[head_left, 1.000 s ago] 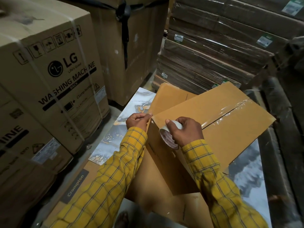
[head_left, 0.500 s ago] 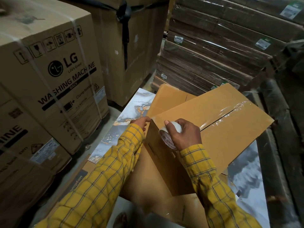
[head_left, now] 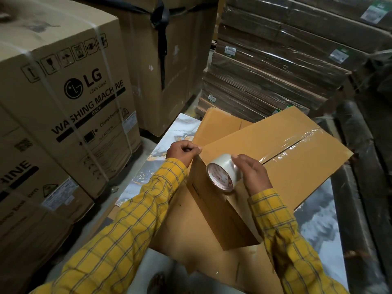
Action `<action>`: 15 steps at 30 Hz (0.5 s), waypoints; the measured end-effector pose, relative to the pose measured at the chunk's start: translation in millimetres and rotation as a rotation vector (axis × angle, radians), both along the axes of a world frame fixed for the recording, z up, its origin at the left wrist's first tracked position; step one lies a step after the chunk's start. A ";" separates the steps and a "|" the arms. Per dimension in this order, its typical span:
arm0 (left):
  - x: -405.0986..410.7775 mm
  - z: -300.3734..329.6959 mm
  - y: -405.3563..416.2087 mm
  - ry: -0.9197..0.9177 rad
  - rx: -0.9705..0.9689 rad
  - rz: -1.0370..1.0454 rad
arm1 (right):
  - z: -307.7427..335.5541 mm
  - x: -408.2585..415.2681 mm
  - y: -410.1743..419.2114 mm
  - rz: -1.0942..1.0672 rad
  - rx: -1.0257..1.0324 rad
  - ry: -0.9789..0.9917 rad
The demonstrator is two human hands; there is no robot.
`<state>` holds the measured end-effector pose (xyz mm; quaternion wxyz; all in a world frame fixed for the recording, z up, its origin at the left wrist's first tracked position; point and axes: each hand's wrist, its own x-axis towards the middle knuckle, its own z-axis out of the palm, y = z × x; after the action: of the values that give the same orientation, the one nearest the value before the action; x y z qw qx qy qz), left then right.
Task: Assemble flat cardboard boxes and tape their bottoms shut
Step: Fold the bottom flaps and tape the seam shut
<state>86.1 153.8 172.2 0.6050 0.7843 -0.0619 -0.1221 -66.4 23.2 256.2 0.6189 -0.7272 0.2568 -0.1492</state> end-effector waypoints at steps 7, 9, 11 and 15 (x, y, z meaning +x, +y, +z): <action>-10.2 -5.3 -3.8 -0.039 0.021 0.063 | -6.4 -16.3 -9.5 0.143 -0.286 0.131; -11.2 -6.0 -4.2 -0.050 0.016 0.062 | -7.0 -22.6 -6.5 0.144 -0.216 0.060; -10.3 -4.2 -6.2 -0.027 0.017 0.042 | -8.5 -30.1 -2.9 0.095 -0.057 -0.039; -11.8 -0.3 -8.4 0.030 0.020 0.000 | -12.0 -43.2 -5.0 0.096 0.147 -0.105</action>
<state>74.3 145.4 171.9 0.5979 0.7885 -0.0518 -0.1345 -109.6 18.2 244.1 0.6897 -0.6823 0.1994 -0.1379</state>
